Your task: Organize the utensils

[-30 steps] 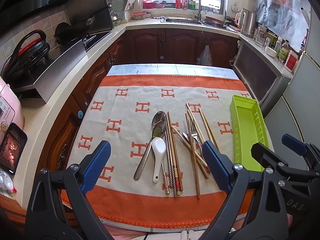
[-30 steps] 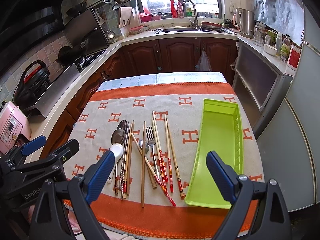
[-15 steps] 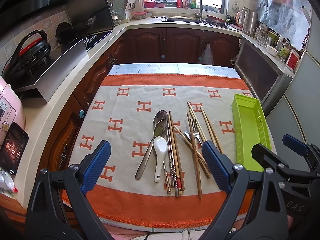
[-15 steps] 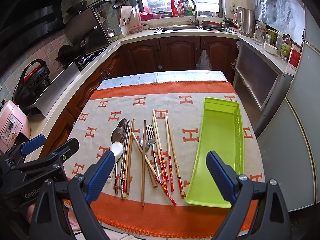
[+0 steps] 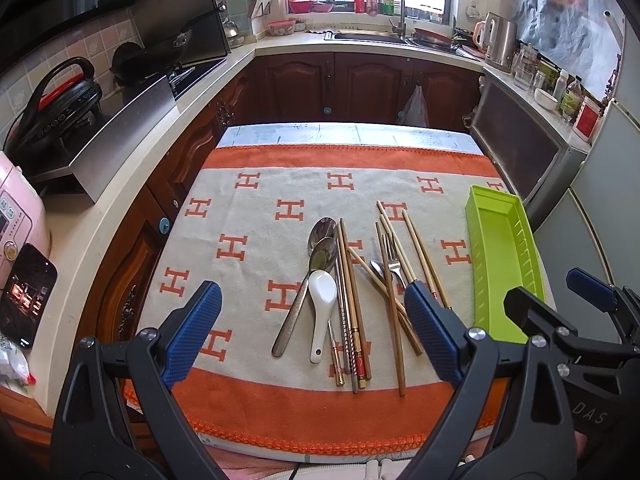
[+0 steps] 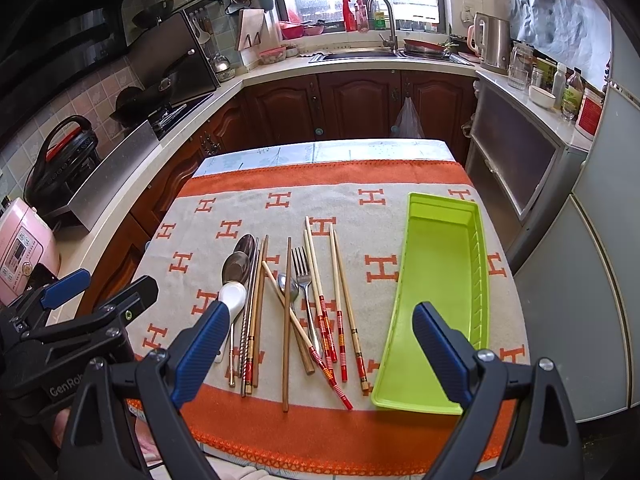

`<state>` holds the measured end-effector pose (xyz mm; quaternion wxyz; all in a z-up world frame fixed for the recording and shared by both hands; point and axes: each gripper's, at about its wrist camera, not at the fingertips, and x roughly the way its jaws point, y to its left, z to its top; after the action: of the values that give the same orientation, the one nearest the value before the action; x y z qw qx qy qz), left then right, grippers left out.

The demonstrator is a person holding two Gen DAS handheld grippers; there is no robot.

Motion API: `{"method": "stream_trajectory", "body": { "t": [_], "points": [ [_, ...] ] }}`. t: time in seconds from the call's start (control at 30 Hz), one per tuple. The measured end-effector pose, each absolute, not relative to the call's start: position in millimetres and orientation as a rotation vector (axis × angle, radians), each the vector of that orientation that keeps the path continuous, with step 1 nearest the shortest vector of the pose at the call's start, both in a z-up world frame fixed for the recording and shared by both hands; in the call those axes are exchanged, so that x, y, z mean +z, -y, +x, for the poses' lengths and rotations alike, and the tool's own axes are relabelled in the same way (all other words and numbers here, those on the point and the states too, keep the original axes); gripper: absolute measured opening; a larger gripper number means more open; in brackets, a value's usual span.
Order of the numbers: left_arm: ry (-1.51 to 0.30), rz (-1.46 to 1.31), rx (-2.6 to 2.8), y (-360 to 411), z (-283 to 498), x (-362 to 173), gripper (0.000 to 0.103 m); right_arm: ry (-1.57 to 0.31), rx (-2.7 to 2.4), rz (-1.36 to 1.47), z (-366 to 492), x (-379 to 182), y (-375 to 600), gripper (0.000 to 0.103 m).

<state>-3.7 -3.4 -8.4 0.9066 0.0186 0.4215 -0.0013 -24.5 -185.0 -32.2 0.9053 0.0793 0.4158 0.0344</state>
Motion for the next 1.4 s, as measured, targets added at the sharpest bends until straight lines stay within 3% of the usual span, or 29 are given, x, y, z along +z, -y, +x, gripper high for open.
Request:
{"method": "stream_trajectory", "body": {
  "t": [1.17, 1.4],
  "points": [
    [-0.935, 0.005, -0.023, -5.8, 26.9, -23.8, 0.092, -0.927, 0.103, 0.176, -5.8, -38.2, 184.2, 0.093],
    [-0.927, 0.013, -0.061, -24.4, 56.5, -23.2, 0.092, -0.952, 0.111, 0.171, 27.2, -37.7, 187.4, 0.076]
  ]
}}
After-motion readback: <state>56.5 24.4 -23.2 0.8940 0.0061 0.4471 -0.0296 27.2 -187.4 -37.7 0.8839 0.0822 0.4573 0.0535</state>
